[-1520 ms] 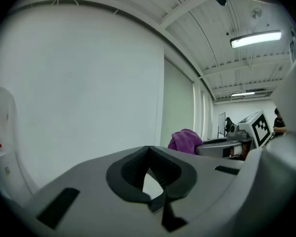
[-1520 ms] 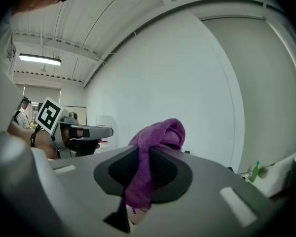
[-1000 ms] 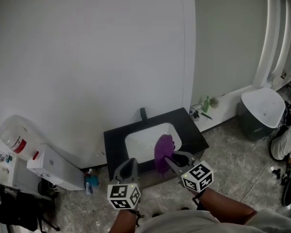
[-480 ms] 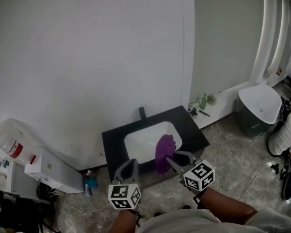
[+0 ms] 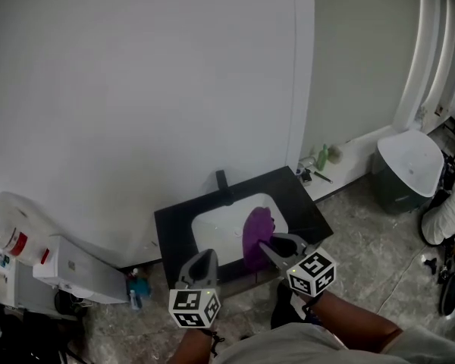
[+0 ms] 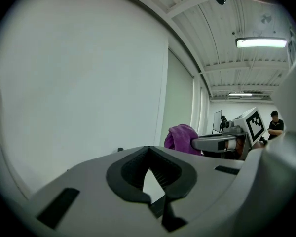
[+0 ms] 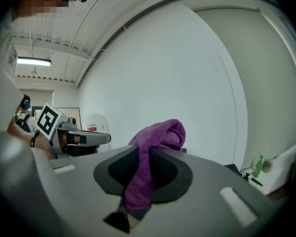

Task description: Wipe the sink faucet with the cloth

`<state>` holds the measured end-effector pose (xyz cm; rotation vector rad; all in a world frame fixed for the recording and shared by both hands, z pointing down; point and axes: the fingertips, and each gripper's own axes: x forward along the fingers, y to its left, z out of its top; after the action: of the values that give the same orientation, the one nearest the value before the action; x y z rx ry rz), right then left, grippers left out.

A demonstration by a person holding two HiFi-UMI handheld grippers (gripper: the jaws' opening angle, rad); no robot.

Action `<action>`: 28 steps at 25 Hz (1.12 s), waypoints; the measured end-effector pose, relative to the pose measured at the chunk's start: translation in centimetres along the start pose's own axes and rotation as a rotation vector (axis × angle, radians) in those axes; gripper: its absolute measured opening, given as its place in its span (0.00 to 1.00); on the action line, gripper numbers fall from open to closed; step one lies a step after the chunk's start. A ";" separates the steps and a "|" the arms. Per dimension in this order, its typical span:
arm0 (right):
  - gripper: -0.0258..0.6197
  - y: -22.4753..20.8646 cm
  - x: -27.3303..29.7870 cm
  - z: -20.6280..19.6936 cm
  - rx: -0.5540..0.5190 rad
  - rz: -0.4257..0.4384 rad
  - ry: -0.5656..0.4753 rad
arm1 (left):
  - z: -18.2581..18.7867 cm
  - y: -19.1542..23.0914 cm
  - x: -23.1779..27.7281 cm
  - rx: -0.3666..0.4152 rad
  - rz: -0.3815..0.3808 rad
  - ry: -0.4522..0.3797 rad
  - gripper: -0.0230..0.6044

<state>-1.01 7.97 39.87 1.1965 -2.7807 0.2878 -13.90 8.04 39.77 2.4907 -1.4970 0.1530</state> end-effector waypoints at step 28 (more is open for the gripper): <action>0.13 -26.3 41.4 -11.3 -0.122 0.216 0.398 | -7.5 11.6 24.5 -0.191 0.150 0.206 0.05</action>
<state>-10.08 -36.67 61.26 0.7181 -2.5313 0.3269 -12.31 -16.35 53.80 2.1444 -1.5330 0.2694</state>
